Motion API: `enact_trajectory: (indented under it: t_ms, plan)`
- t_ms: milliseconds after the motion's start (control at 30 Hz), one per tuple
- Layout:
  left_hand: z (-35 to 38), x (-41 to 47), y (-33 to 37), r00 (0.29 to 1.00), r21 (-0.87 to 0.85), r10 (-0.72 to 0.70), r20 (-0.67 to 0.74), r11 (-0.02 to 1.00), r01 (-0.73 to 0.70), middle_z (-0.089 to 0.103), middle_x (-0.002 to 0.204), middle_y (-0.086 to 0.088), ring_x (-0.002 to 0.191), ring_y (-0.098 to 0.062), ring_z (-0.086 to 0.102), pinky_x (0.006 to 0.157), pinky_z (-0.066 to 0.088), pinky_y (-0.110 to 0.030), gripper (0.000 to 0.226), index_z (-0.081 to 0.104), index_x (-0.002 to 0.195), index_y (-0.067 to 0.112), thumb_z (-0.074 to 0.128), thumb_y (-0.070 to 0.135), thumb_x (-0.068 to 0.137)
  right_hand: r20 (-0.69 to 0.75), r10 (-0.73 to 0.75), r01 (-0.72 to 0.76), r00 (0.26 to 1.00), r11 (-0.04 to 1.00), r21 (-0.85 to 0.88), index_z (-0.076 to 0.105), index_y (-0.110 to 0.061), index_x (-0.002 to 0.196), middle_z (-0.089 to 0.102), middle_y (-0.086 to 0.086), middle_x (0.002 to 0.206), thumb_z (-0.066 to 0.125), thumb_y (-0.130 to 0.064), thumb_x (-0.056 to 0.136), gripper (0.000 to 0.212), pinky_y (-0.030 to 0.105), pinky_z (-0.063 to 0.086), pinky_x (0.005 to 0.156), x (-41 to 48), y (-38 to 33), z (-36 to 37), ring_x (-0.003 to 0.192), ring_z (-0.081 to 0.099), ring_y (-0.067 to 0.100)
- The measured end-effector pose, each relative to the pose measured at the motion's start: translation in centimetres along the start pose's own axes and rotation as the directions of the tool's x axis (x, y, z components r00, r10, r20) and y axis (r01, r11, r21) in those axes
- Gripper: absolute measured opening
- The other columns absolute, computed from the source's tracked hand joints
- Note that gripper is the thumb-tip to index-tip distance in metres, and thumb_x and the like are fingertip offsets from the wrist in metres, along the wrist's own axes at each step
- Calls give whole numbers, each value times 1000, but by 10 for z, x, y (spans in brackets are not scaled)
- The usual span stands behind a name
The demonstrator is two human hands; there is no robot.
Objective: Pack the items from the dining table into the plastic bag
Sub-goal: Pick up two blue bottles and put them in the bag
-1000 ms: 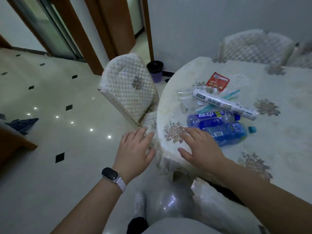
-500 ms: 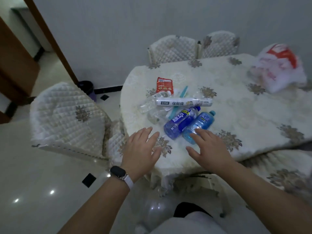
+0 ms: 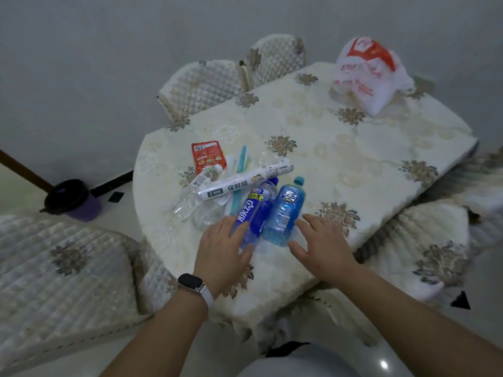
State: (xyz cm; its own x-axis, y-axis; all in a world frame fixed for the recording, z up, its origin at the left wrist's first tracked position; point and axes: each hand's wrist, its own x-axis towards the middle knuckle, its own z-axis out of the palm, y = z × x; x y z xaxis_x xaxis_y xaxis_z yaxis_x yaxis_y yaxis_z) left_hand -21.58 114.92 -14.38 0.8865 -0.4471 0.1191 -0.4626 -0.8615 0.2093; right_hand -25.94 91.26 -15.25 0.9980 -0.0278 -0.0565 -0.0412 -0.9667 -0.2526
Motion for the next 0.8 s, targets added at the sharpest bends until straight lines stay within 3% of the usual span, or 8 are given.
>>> enact_trajectory:
  t_ms: [267,433,567,700,800]
  plan:
    - [26,69,-15,993,65,15,118,998,-23,60,130,-13,114,-33,58,90,51,-44,53,59,129,14,49,43,86,38,154,-159,987,955,251,39,-18,139,49,2,131,47,-54,91,60,35,43,94,52,14,33,115,48,20]
    - [47,95,-16,977,11,-21,213,1000,19,52,138,-10,121,-29,51,101,46,-42,60,48,141,14,56,43,90,91,339,-342,936,823,453,30,-17,142,43,4,128,54,-54,83,74,40,47,91,77,7,49,114,47,23]
    - [63,106,-20,960,0,20,279,1000,-21,48,141,-11,122,-30,50,97,48,-41,64,41,146,15,56,46,91,148,469,-463,871,679,570,20,-19,148,37,5,131,64,-60,76,94,42,46,94,94,-10,61,118,45,24]
    - [70,116,-25,941,-57,35,336,998,-16,32,153,-7,130,-28,44,96,48,-41,74,25,153,21,54,51,92,136,549,-518,825,637,571,6,-21,151,33,6,136,67,-69,68,113,42,47,94,103,-20,69,120,41,25]
    - [74,122,-27,925,-132,-2,380,990,57,29,153,-5,132,-26,43,97,48,-41,96,6,157,19,58,56,86,171,576,-555,799,599,577,10,-26,150,39,5,130,69,-66,62,113,44,50,89,106,-21,69,115,47,25]
